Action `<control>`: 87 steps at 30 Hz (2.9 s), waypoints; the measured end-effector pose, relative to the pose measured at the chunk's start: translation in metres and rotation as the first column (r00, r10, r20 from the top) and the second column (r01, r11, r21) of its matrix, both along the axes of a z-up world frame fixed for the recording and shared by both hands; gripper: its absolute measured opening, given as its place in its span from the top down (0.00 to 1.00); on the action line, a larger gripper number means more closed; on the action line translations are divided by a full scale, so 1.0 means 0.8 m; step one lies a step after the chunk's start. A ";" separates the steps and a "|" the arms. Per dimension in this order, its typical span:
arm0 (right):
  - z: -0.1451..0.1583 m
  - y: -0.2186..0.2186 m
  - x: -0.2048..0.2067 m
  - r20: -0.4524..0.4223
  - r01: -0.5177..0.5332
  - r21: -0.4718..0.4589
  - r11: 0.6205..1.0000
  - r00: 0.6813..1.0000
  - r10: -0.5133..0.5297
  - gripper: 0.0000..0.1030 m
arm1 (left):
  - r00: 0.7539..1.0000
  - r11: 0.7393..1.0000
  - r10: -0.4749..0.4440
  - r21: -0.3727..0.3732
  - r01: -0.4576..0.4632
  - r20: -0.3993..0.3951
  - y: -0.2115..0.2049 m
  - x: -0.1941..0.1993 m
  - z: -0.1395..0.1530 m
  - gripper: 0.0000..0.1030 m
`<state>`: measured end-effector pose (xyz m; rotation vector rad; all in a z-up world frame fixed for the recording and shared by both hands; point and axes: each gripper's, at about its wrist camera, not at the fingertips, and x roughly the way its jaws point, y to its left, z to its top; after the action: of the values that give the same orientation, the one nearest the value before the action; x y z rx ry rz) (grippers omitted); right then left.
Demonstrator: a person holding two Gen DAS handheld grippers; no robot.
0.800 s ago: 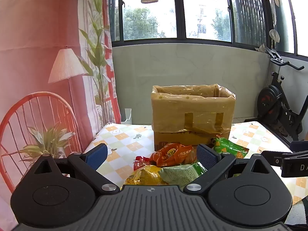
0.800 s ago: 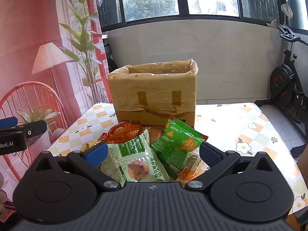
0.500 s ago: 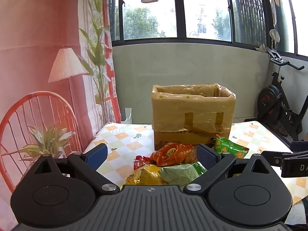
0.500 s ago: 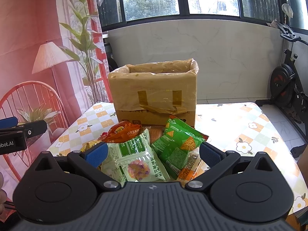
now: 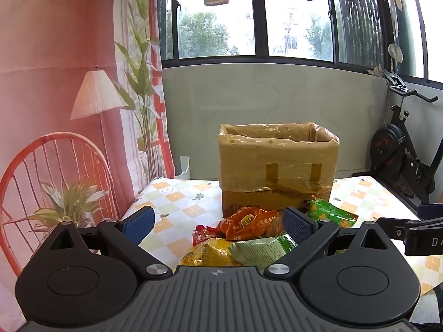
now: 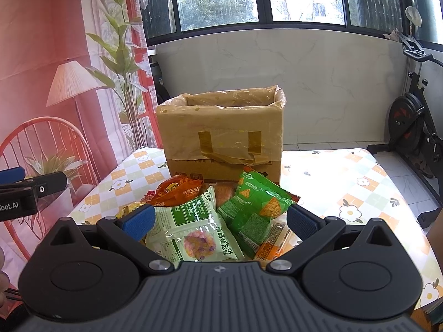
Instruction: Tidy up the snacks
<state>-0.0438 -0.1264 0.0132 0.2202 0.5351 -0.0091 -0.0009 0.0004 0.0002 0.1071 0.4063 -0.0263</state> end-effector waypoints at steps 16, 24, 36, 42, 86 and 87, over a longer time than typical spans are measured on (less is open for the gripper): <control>0.005 -0.003 0.001 0.007 0.005 0.002 1.000 1.000 -0.005 0.00 | 1.000 1.000 0.000 -0.002 0.000 0.003 -0.002 0.001 0.005 0.03; 0.005 -0.004 0.001 0.009 0.004 0.001 1.000 1.000 -0.004 0.00 | 1.000 1.000 0.003 -0.012 -0.003 -0.004 0.000 0.004 0.004 0.03; -0.009 -0.058 0.045 0.067 0.060 -0.021 0.998 0.996 -0.058 0.00 | 0.999 0.999 0.018 -0.036 -0.017 0.030 0.025 0.059 -0.014 0.07; -0.065 -0.077 0.081 -0.013 0.088 -0.003 0.996 0.996 -0.088 0.01 | 0.995 0.988 -0.083 -0.139 0.074 -0.059 0.018 0.103 -0.067 0.11; -0.205 0.012 0.178 -0.290 -0.129 -0.151 0.980 0.953 0.081 0.05 | 0.730 0.839 -0.539 -0.189 0.511 -0.420 -0.038 0.246 -0.189 0.17; -0.207 0.010 0.181 -0.288 -0.132 -0.154 0.979 0.954 0.083 0.05 | 0.729 0.840 -0.538 -0.198 0.504 -0.423 -0.037 0.248 -0.189 0.16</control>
<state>0.1013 -0.1184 -0.1526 0.0196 0.8246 0.0203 0.1972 -0.0289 -0.1512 0.1443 0.8501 -0.6425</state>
